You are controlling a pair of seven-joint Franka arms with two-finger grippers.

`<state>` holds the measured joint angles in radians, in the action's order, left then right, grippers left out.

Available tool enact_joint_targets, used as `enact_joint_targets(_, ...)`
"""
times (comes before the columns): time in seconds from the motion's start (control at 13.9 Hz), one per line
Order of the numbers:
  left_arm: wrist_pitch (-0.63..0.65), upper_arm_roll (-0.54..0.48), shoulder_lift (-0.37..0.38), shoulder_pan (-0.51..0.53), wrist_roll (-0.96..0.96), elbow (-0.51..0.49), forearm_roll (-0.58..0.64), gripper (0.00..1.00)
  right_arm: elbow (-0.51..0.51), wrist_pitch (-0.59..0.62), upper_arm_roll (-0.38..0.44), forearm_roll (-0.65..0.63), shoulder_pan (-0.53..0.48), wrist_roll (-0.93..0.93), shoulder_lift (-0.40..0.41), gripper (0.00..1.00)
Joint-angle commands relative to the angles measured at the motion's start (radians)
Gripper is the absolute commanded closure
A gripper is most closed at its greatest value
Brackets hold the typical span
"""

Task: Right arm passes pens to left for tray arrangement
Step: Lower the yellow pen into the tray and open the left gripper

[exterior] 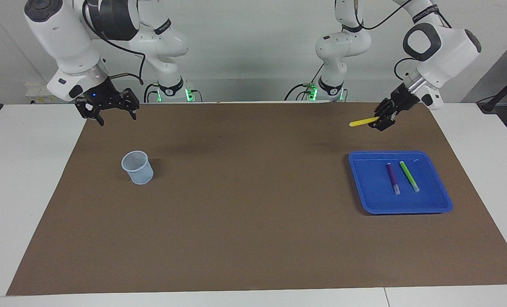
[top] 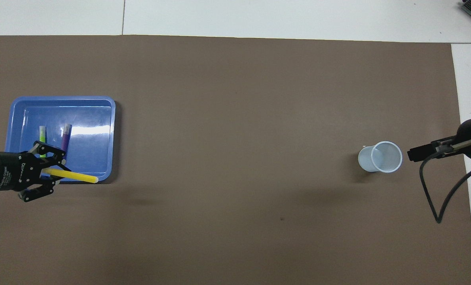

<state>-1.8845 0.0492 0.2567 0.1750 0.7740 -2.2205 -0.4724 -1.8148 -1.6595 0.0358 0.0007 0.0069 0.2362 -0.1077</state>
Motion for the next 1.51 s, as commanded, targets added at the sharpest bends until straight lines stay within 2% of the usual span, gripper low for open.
enact_joint_targets(0.0,0.004,0.001,-0.01,0.011,-0.076,-0.011,0.046,1.0,0.008,0.015,-0.014,0.024,-0.019,-0.014,-0.001,0.0)
enact_joint_targets(0.5,-0.001,0.001,-0.068,0.009,-0.246,-0.007,0.136,1.0,0.008,0.01,-0.014,0.024,-0.018,-0.012,-0.03,0.0)
enact_joint_targets(1.44,-0.077,0.003,-0.2,-0.012,-0.366,0.048,0.265,1.0,0.009,0.009,-0.014,0.024,-0.018,-0.012,-0.036,0.0)
